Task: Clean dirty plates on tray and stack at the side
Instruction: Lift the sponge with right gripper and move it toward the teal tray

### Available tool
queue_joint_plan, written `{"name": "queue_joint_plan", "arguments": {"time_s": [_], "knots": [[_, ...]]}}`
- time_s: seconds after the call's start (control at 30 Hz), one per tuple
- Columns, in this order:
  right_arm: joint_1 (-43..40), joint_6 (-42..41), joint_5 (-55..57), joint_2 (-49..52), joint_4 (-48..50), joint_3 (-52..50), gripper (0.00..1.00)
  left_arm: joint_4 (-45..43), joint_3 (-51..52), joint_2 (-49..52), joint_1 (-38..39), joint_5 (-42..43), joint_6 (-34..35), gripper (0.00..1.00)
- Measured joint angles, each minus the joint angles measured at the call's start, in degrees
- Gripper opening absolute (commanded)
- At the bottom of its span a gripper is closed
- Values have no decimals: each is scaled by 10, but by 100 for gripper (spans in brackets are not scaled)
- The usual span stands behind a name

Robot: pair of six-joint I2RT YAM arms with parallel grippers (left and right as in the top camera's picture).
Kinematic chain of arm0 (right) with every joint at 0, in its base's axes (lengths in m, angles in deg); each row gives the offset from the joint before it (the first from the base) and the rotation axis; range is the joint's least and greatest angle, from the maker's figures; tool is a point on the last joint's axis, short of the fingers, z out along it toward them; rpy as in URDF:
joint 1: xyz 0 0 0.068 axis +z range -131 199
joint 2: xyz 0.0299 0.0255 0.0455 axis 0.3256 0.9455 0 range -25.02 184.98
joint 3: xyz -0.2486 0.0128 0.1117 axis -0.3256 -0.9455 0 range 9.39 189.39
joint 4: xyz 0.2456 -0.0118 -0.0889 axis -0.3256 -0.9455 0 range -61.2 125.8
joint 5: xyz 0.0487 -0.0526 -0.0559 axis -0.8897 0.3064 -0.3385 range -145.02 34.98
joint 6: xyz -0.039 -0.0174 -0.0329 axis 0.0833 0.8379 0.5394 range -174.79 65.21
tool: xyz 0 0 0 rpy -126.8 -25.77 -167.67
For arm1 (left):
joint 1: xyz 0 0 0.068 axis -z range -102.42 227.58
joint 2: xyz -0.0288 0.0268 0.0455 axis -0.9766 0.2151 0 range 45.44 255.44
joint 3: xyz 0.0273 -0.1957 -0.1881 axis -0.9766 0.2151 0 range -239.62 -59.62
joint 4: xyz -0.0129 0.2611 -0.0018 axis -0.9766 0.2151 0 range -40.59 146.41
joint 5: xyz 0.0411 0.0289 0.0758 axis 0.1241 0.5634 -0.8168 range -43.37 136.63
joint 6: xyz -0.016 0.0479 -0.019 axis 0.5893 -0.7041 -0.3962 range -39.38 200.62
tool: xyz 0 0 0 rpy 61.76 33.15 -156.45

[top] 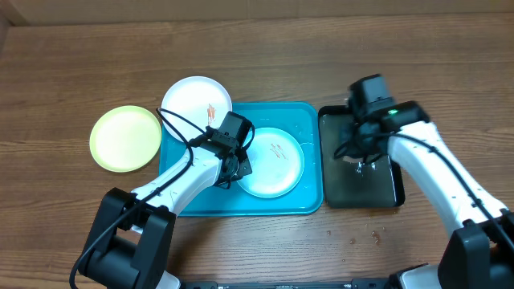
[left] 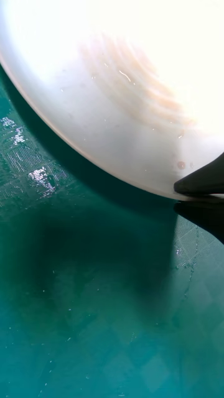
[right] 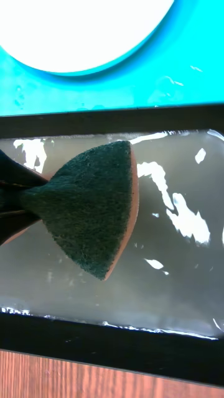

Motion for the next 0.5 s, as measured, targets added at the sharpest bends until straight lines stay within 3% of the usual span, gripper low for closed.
{"name": "queue_joint_plan", "arguments": {"time_s": [0.17, 0.5], "knots": [[48, 1, 50, 0, 4, 0, 4, 0, 0, 0, 0, 0, 0, 5], [52, -5, 71, 0, -4, 0, 4, 1, 0, 0, 0, 0, 0, 4]]}}
